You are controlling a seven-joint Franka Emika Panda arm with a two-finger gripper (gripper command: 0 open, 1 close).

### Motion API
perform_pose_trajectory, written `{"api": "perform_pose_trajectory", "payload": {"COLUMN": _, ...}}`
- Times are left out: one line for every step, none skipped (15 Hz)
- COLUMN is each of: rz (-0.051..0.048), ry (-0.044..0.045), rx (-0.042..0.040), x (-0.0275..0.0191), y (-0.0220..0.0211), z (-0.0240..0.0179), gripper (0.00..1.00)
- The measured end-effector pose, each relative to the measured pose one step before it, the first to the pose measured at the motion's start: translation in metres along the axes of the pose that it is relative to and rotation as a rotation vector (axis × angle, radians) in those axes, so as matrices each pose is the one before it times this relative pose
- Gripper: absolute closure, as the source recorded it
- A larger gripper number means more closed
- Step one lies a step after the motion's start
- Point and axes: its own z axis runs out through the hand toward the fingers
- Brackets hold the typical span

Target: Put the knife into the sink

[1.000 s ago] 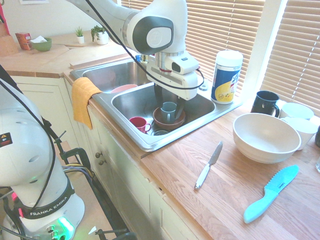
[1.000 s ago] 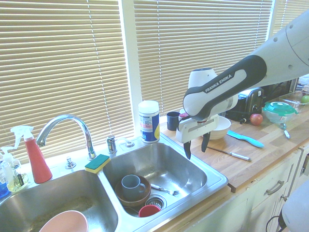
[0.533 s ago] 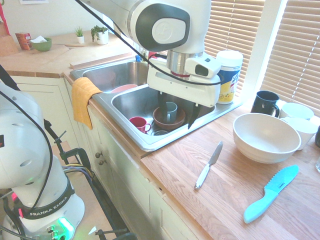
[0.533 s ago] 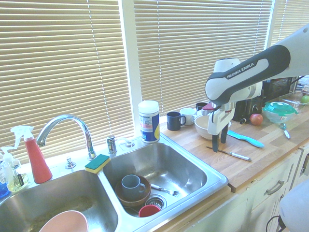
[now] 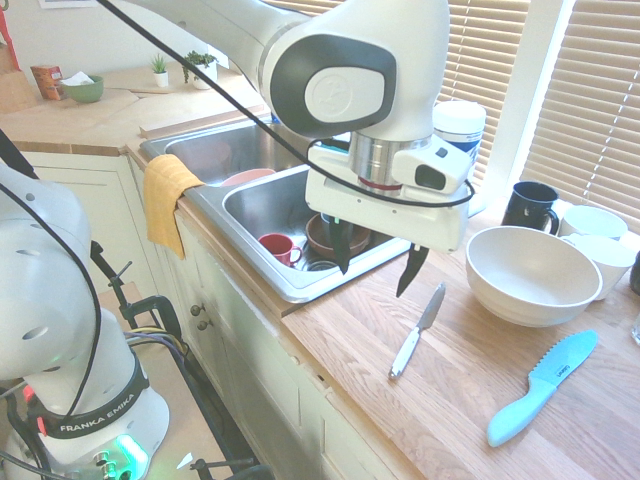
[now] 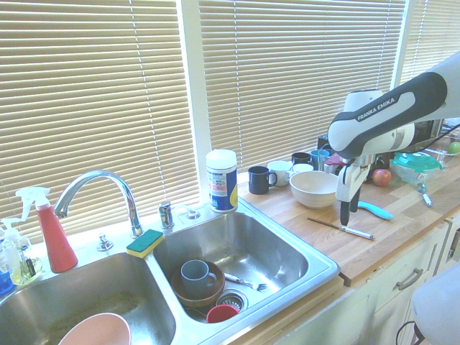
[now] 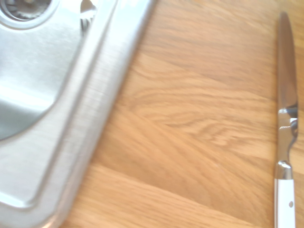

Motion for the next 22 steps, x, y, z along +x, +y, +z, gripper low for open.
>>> {"api": "perform_pose_trajectory", "payload": {"rz": 0.01304, "ry": 0.00374, "rx": 0.0045, "x": -0.00062, "y": 0.0052, "z": 0.00629, "gripper": 0.0}}
{"api": "perform_pose_trajectory", "payload": {"rz": 0.0114, "ry": 0.00186, "rx": 0.00355, "x": -0.00009, "y": 0.00454, "z": 0.00615, "gripper": 0.0}}
{"api": "perform_pose_trajectory", "payload": {"rz": 0.00888, "ry": -0.00043, "rx": 0.00246, "x": 0.00108, "y": 0.0043, "z": 0.00584, "gripper": 0.0}}
{"api": "perform_pose_trajectory", "payload": {"rz": 0.00638, "ry": -0.00177, "rx": 0.00114, "x": 0.00195, "y": 0.00373, "z": 0.0051, "gripper": 0.0}}
{"api": "perform_pose_trajectory", "payload": {"rz": 0.00363, "ry": -0.00364, "rx": 0.00066, "x": 0.00193, "y": 0.00417, "z": 0.00574, "gripper": 0.0}}
{"api": "perform_pose_trajectory", "payload": {"rz": 0.00226, "ry": -0.00314, "rx": 0.00003, "x": 0.00158, "y": 0.0042, "z": 0.00505, "gripper": 0.0}}
{"api": "perform_pose_trajectory", "payload": {"rz": 0.00356, "ry": -0.00106, "rx": -0.00043, "x": 0.00159, "y": 0.00411, "z": 0.0045, "gripper": 0.0}}
{"api": "perform_pose_trajectory", "payload": {"rz": 0.00328, "ry": -0.00043, "rx": -0.00031, "x": 0.00168, "y": 0.00435, "z": 0.00474, "gripper": 0.0}}
{"api": "perform_pose_trajectory", "payload": {"rz": 0.00128, "ry": -0.00035, "rx": 0.00053, "x": 0.00168, "y": 0.00414, "z": 0.00406, "gripper": 0.0}}
{"api": "perform_pose_trajectory", "payload": {"rz": 0.00159, "ry": -0.00232, "rx": -0.00013, "x": 0.00196, "y": 0.00325, "z": 0.00354, "gripper": 1.0}}
{"api": "perform_pose_trajectory", "payload": {"rz": 0.00247, "ry": -0.00658, "rx": 0.00093, "x": 0.00162, "y": 0.00325, "z": 0.00389, "gripper": 1.0}}
{"api": "perform_pose_trajectory", "payload": {"rz": 0.00076, "ry": -0.00528, "rx": -0.00099, "x": 0.00196, "y": 0.00139, "z": 0.00313, "gripper": 1.0}}
{"api": "perform_pose_trajectory", "payload": {"rz": 0.00027, "ry": -0.00097, "rx": -0.00066, "x": 0.00234, "y": 0.00144, "z": 0.00276, "gripper": 1.0}}
{"api": "perform_pose_trajectory", "payload": {"rz": -0.00024, "ry": -0.00353, "rx": 0.00031, "x": 0.00188, "y": 0.00091, "z": 0.00297, "gripper": 1.0}}
{"api": "perform_pose_trajectory", "payload": {"rz": -0.00063, "ry": -0.00238, "rx": 0.00116, "x": 0.00221, "y": 0.00036, "z": 0.00227, "gripper": 1.0}}
{"api": "perform_pose_trajectory", "payload": {"rz": 0.00099, "ry": 0.00072, "rx": 0.00026, "x": 0.0021, "y": 0.00002, "z": 0.0026, "gripper": 1.0}}
{"api": "perform_pose_trajectory", "payload": {"rz": 0.00098, "ry": -0.00053, "rx": -0.00049, "x": 0.00159, "y": -0.00021, "z": 0.00262, "gripper": 1.0}}
{"api": "perform_pose_trajectory", "payload": {"rz": 0.00069, "ry": -0.00034, "rx": -0.00002, "x": 0.00136, "y": -0.00002, "z": 0.00255, "gripper": 1.0}}
{"api": "perform_pose_trajectory", "payload": {"rz": -0.00024, "ry": 0.00068, "rx": 0.00013, "x": 0.00126, "y": 0.00002, "z": 0.00172, "gripper": 1.0}}
{"api": "perform_pose_trajectory", "payload": {"rz": -0.0009, "ry": -0.00123, "rx": -0.0002, "x": 0.00092, "y": -0.00048, "z": 0.00163, "gripper": 1.0}}
{"api": "perform_pose_trajectory", "payload": {"rz": -0.00113, "ry": -0.00227, "rx": 0.00028, "x": 0.00047, "y": -0.00113, "z": 0.00205, "gripper": 1.0}}
{"api": "perform_pose_trajectory", "payload": {"rz": -0.00109, "ry": -0.00107, "rx": 0.00027, "x": 0.00045, "y": -0.00121, "z": 0.00178, "gripper": 1.0}}
